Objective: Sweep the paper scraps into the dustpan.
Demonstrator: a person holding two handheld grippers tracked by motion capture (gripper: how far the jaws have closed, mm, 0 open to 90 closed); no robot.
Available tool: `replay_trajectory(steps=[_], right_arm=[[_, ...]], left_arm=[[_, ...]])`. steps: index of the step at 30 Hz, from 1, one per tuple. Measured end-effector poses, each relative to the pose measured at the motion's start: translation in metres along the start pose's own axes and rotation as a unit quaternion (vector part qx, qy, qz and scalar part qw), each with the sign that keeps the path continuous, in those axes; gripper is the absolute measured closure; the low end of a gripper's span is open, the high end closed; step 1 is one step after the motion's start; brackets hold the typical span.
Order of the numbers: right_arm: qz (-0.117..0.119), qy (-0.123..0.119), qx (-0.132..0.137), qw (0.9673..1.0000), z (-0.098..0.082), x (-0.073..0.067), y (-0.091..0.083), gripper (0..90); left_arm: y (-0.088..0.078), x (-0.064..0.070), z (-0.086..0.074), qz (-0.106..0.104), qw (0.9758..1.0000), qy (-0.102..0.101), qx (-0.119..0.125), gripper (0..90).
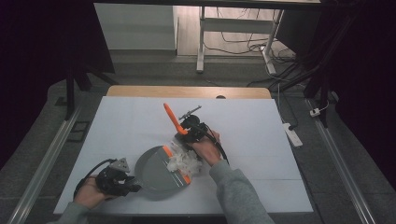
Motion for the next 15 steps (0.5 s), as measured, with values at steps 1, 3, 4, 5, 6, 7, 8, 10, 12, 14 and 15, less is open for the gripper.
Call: replay_trajectory(steps=[1,3,4,5,6,7,8,10,12,14,15], right_arm=[[0.002,-0.001,-0.001,1.0000,0.000,-0.002,0.000,70.1],[0.013,0.002,0.001,0.9999,0.001,-0.005,0.000,70.1],[0.019,0.003,0.003,0.9998,0.001,-0.008,0.000,70.1],[0.022,0.000,0.003,0.9997,0.002,-0.012,0.000,70.2],[0.025,-0.005,0.003,0.9997,0.002,-0.015,0.000,70.1],[0.030,-0.007,0.004,0.9995,0.003,-0.020,0.000,70.1],[0.037,-0.009,0.006,0.9992,0.004,-0.024,0.000,70.1],[0.052,-0.013,0.011,0.9985,0.006,-0.032,0.000,70.2],[0.061,-0.017,0.017,0.9978,0.009,-0.039,0.000,70.1],[0.065,-0.025,0.021,0.9974,0.012,-0.045,0.000,70.1],[0.069,-0.028,0.024,0.9970,0.013,-0.048,-0.001,70.1]], left_arm=[[0.000,0.000,0.000,0.000,1.0000,-0.001,0.000,61.3],[0.000,0.001,0.000,0.001,1.0000,-0.001,0.000,61.3],[0.000,0.001,0.000,0.001,1.0000,-0.001,0.000,61.3],[0.000,0.001,0.000,0.001,1.0000,-0.002,0.000,61.4],[0.001,0.001,0.000,0.001,1.0000,-0.002,0.000,61.3],[0.001,0.001,0.000,0.001,1.0000,-0.002,0.000,61.3],[0.001,0.001,0.000,0.001,1.0000,-0.002,0.000,61.3],[0.001,0.001,0.000,0.001,1.0000,-0.002,0.000,61.4],[0.000,0.001,0.000,0.001,1.0000,-0.002,0.000,61.4],[0.000,0.001,0.000,0.001,1.0000,-0.001,-0.001,61.3],[0.000,0.001,0.000,0.001,1.0000,-0.001,-0.001,61.3]])
Point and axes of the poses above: each handheld gripper's, and its own axes: y roughly forward along the jaws, z roughly out of its top, x roughly to its right, the point moved 7 cm from there along y, roughly forward along the jaws, and after that the axes turned 13 degrees about -y, right-handed, at the moved point
